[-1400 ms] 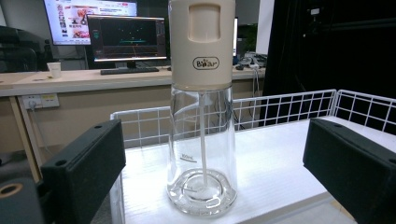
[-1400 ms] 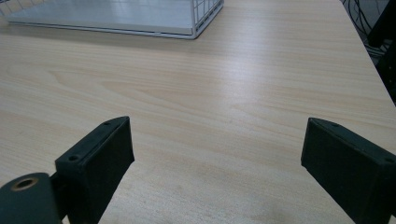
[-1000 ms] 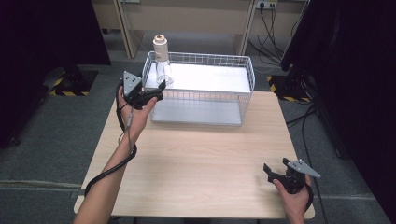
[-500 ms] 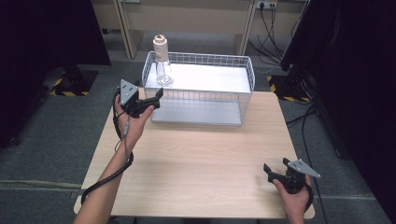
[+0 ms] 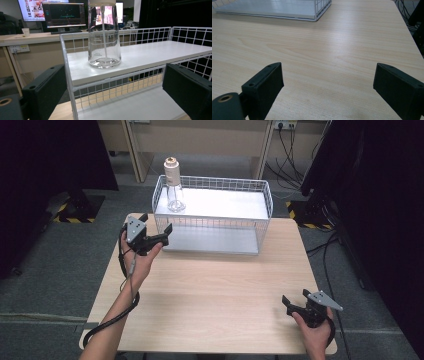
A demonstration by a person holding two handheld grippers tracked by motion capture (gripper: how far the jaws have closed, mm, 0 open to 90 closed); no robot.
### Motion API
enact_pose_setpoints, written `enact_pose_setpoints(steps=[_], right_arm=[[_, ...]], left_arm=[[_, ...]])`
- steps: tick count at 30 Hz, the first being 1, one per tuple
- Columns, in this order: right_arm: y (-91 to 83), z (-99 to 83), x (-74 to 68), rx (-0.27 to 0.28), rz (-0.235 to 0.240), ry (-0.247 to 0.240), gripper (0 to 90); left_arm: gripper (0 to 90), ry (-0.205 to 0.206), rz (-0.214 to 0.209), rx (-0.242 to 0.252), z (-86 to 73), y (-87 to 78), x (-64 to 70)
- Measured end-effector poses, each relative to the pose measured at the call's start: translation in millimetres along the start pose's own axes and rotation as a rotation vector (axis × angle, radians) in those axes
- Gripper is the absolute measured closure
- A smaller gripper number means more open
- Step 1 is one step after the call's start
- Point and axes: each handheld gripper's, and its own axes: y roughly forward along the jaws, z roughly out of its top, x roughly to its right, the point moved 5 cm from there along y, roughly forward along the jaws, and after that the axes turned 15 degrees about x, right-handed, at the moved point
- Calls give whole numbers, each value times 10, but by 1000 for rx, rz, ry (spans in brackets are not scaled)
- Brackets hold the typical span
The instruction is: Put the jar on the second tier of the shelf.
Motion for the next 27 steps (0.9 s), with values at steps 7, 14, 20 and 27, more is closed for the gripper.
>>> enact_pose_setpoints(steps=[7,14,20,27], right_arm=[[-1,-1,-1,-1,1,0,95],[0,-1,-3,-1,0,0,95],[-1,-2,-5,-2,-1,0,95],[-1,-2,-7,-2,-2,-3,95]], left_arm=[[53,1,2,-5,-88,-103,-9],[52,-6,-7,-16,-181,-225,5],[55,-15,-4,-7,-234,-361,13],[54,-33,-9,-20,-322,-486,19]])
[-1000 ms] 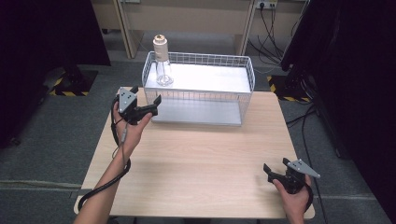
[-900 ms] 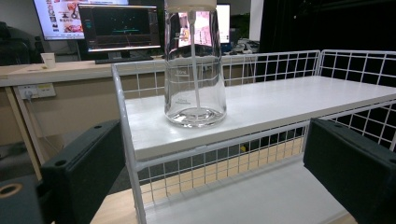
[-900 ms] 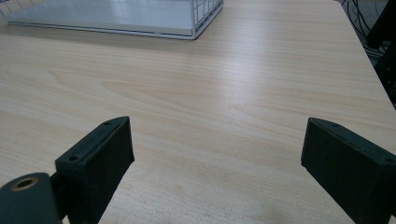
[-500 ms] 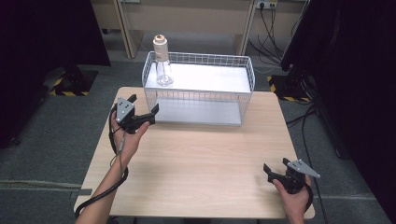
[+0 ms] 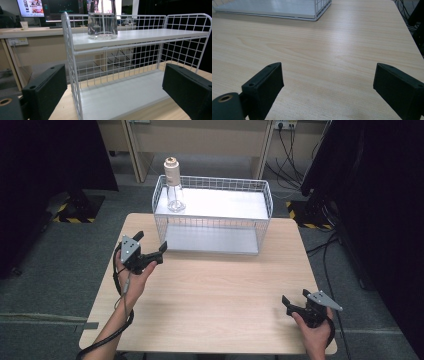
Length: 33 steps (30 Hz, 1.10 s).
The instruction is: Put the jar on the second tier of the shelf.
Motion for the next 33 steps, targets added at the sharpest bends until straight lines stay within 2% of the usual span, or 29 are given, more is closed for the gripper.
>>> enact_pose_setpoints(steps=[33], right_arm=[[-1,0,-2,1,-2,-3,96]], left_arm=[[53,-19,11,-54,-391,-453,-39]])
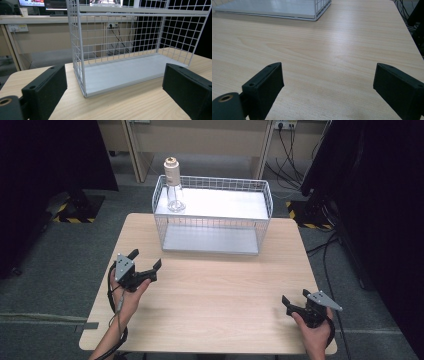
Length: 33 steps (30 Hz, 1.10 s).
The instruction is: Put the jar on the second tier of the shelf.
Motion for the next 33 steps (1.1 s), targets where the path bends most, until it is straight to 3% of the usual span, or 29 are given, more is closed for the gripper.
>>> enact_pose_setpoints(steps=[16,33], right_arm=[[1,0,-1,-1,0,-1,96],[0,-1,-4,-1,-3,-1,96]], left_arm=[[56,-14,1,-23,-143,-167,-9],[54,-32,27,-57,-341,-366,-82]])
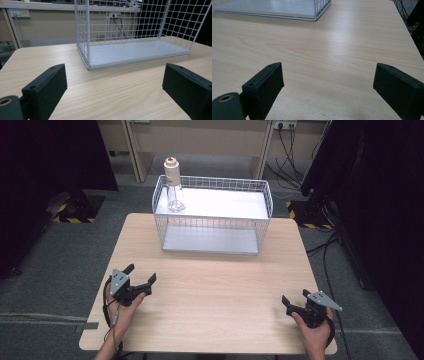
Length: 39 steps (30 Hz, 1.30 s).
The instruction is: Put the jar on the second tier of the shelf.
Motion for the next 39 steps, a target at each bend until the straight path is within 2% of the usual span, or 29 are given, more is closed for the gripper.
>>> enact_pose_setpoints(steps=[16,28,39], right_arm=[[0,0,0,0,0,2,96],[2,-1,-1,-3,3,2,96],[7,-2,-6,-7,11,-6,96]], left_arm=[[53,5,34,-20,-89,-125,-103],[54,4,46,-43,-186,-162,-126],[58,38,42,-39,-186,-164,-92]])
